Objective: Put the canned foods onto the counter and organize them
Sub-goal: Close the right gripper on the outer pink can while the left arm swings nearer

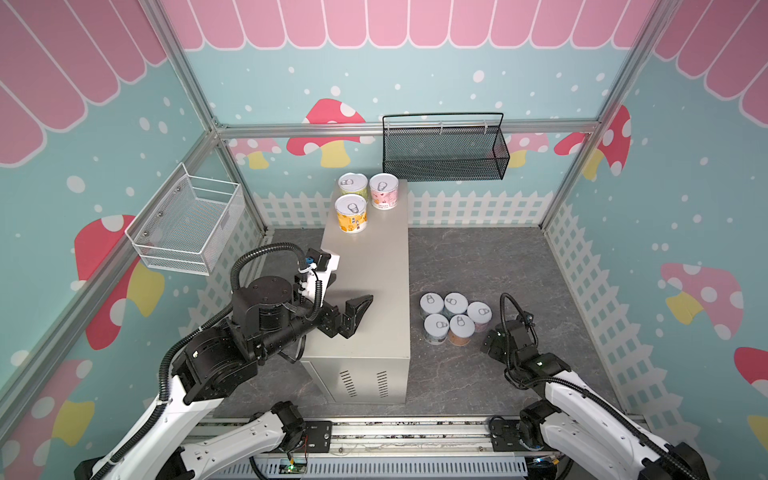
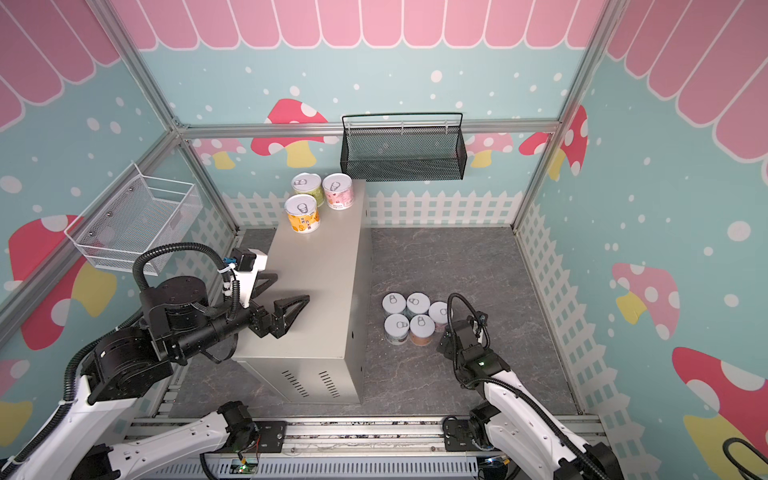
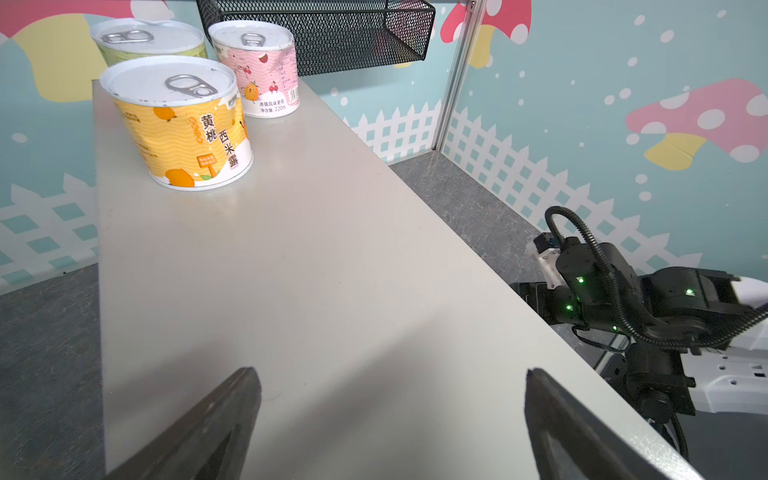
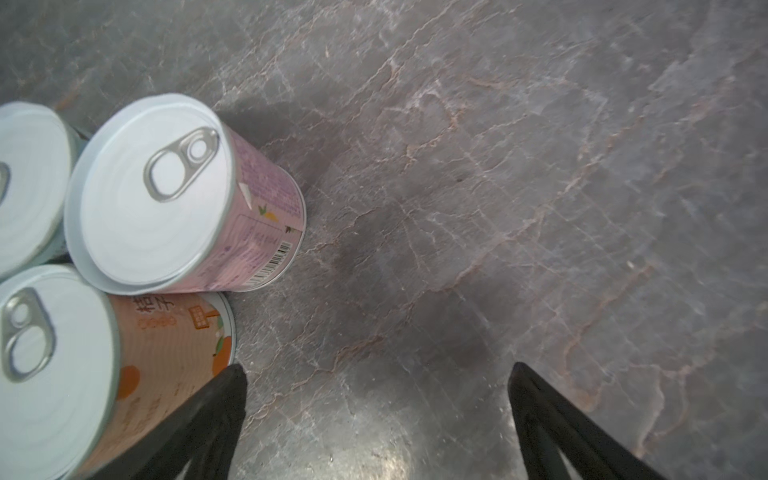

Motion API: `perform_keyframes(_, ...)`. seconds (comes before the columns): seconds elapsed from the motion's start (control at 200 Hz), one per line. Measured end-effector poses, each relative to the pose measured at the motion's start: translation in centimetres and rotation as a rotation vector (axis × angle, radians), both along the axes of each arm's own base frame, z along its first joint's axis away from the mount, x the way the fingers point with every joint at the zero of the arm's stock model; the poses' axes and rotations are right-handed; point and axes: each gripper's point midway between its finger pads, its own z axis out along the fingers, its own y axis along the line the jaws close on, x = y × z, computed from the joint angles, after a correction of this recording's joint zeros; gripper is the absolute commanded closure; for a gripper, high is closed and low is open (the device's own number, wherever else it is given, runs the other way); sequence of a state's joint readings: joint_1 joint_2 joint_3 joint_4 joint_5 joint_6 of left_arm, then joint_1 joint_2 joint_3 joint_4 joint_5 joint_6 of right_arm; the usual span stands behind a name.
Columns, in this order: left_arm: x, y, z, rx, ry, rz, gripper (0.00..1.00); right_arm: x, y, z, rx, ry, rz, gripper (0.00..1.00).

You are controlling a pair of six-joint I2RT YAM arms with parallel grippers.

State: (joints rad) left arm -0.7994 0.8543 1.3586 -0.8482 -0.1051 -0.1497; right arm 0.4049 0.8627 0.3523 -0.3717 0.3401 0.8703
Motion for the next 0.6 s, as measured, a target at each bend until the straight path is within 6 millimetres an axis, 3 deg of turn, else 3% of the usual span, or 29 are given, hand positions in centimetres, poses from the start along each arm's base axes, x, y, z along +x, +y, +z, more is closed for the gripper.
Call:
perform_keyframes(0.195,-0.1,-0.3,-0.1,0.0,0.006,-0.009,0.0,2.6,2.1,0.8,-0.033,-0.073,0.167,0.0)
perform_keyframes(0.6,-0.2,-1.1,-0.7,-0.009,0.026,-0.024,0.0,7.9,3.9,3.1,-0.098,-0.139,0.314,0.01)
